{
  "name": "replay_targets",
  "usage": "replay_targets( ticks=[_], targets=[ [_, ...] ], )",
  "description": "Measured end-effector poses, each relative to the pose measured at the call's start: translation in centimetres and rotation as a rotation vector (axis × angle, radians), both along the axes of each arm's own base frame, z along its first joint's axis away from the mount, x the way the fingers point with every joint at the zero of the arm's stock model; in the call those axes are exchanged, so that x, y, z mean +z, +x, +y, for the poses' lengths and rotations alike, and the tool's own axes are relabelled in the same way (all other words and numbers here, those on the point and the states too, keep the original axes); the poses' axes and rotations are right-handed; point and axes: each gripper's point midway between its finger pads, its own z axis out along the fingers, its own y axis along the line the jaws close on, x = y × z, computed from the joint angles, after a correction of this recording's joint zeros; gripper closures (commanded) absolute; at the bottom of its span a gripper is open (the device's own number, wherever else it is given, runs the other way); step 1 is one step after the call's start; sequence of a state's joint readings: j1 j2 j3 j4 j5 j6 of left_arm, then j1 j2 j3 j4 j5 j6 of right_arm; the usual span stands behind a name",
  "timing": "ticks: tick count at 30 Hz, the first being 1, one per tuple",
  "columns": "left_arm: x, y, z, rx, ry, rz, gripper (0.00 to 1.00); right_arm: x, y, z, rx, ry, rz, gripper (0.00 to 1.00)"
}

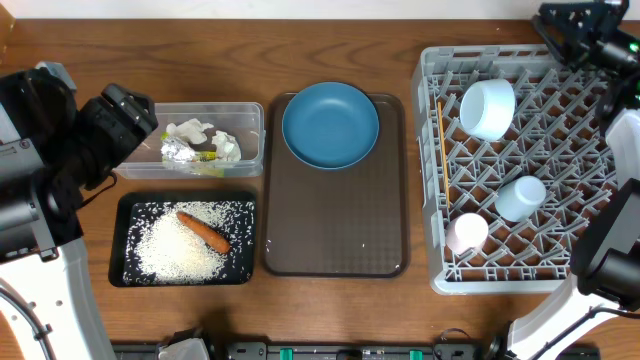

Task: Sort waste into correct bins and load items into the dishwasher rack
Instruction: 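Open the right gripper and raise it away from the bowl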

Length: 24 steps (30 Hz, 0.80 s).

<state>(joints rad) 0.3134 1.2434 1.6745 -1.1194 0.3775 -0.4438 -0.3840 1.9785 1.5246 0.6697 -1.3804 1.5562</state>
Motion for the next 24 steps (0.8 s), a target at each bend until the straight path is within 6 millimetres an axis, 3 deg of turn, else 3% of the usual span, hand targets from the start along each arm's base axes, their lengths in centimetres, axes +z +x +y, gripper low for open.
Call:
replay_targets(
  ticks=[5, 9, 13, 18, 24],
  targets=[
    [0.0, 0.0, 0.0, 0.0, 0.0, 0.0, 0.18, 0.6, 1.2, 2.2, 0.003, -0.095, -0.127, 0.62],
    [0.0, 0.0, 0.0, 0.0, 0.0, 0.0, 0.18, 0.4, 1.9, 5.3, 0.026, -0.145, -0.176, 0.64],
    [0.0, 0.0, 0.0, 0.0, 0.0, 0.0, 0.18, -2.9, 2.9, 7.9, -0.003, -0.169, -0.042, 0.64],
    [0.0, 0.0, 0.0, 0.0, 0.0, 0.0, 0.18, -6.3, 3.4, 10.1, -0.039, -0.289, 0.005, 0.63],
    [0.0, 0.0, 0.0, 0.0, 0.0, 0.0, 0.18, -12.8, 1.0, 12.2, -0.064, -0.64, 0.149, 0.62]
  ],
)
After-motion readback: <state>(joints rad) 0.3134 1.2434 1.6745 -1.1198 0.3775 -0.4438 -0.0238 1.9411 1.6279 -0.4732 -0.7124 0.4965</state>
